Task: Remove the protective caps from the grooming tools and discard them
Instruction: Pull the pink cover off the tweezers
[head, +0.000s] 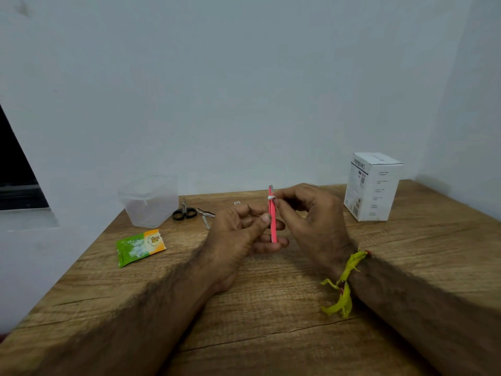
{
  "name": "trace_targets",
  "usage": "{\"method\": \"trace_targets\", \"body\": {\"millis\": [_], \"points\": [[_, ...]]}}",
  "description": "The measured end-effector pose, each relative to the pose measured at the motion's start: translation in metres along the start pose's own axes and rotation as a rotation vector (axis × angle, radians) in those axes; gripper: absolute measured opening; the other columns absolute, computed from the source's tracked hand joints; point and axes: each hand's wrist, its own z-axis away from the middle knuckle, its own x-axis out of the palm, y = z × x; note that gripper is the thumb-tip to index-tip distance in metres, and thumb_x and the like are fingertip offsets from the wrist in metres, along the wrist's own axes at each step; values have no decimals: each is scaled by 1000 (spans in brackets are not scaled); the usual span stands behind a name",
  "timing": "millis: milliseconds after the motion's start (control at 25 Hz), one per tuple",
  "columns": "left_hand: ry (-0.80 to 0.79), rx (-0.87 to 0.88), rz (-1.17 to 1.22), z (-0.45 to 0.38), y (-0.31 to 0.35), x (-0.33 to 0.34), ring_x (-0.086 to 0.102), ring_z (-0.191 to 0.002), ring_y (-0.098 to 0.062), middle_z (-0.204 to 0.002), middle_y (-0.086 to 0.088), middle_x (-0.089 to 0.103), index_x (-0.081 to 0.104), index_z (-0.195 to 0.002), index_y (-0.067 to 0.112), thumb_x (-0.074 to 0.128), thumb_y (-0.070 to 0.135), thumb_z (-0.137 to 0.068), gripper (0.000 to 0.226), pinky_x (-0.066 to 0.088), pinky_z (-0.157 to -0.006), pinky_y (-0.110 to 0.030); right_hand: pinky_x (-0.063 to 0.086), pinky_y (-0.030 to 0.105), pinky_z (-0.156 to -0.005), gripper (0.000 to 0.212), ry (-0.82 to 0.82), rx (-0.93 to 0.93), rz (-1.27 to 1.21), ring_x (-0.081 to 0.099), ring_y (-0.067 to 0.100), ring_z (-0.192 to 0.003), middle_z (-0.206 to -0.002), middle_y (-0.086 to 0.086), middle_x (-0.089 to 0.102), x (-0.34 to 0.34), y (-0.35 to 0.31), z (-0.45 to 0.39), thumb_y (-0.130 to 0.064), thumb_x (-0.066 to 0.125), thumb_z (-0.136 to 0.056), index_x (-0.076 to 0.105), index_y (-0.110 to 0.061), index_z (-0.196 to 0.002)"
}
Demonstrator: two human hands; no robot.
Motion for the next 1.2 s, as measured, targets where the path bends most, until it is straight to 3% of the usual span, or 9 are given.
{"method": "trace_targets", "body": {"millis": [280,560,1200], "points": [[27,-35,24,-2,1,-1,74,-65,-27,-90,-22,74,64,-113,-5,63,5,-92,23,59,-52,-24,53,16,-69,7,-2,-8,-34,68,9,-76,-81,2,72,0,-1,0,2,73,-84,77,-3,-88],[40,-71,35,-4,2,-2,75,-69,-29,-90,-22,75,64,-113,-7,64,5,-92,24,59,-53,-23,56,33,-65,5,-17,-42,-8,67,13,-73,-78,2,69,3,-1,0,0,75,-83,76,-5,-86],[60,-97,48,-6,5,-7,75,-69,-28,-91,-21,75,69,-107,-2,65,5,-89,20,58,-51,-23,53,34,-66,10,-81,-97,41,65,10,-75,-77,-4,71,1,0,1,-9,74,-83,79,-12,-91]]}}
